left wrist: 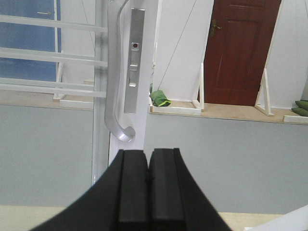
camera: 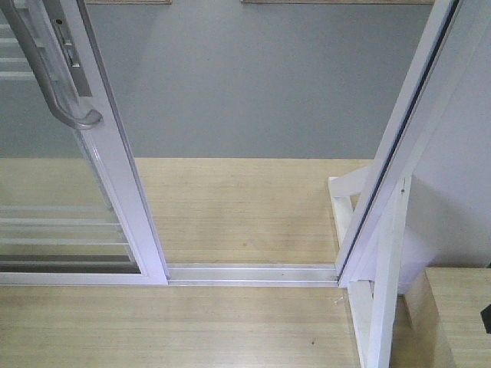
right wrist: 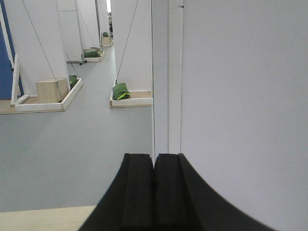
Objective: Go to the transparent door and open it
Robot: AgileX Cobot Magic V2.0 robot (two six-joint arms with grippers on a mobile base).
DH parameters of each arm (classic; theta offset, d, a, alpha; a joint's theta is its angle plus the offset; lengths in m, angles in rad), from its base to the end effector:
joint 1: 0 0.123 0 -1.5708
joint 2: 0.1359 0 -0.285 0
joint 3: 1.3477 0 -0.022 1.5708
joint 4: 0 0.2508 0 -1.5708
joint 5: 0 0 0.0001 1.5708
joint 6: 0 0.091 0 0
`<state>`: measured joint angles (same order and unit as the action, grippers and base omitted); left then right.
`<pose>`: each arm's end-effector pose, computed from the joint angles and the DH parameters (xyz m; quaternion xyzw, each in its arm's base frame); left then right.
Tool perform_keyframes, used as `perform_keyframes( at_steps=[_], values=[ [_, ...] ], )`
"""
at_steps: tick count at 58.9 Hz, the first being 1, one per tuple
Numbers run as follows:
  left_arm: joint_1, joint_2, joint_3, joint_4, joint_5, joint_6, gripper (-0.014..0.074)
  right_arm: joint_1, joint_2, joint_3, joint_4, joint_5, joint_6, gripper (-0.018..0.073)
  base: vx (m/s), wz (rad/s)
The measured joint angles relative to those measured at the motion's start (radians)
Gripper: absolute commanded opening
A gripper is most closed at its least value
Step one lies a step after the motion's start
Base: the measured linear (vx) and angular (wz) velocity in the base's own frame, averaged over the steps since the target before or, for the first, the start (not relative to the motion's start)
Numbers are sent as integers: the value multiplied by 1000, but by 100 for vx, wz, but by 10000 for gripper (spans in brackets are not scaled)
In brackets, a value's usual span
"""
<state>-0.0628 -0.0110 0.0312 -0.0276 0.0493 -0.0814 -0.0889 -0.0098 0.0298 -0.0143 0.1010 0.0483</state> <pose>0.0569 -0.0037 0.1988 -0.0157 0.7006 -0.0617 0.7107 0.0567 -0.0052 0.1945 0.0447 0.7176 -0.0196 0.6948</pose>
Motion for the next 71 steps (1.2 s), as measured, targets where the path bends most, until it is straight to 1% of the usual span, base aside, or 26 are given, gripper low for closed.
perform_keyframes(
  at_steps=[71],
  values=[
    [0, 0, 0, 0, 0, 0, 3, 0, 0, 0, 0, 0, 0, -9, 0, 0]
  ],
)
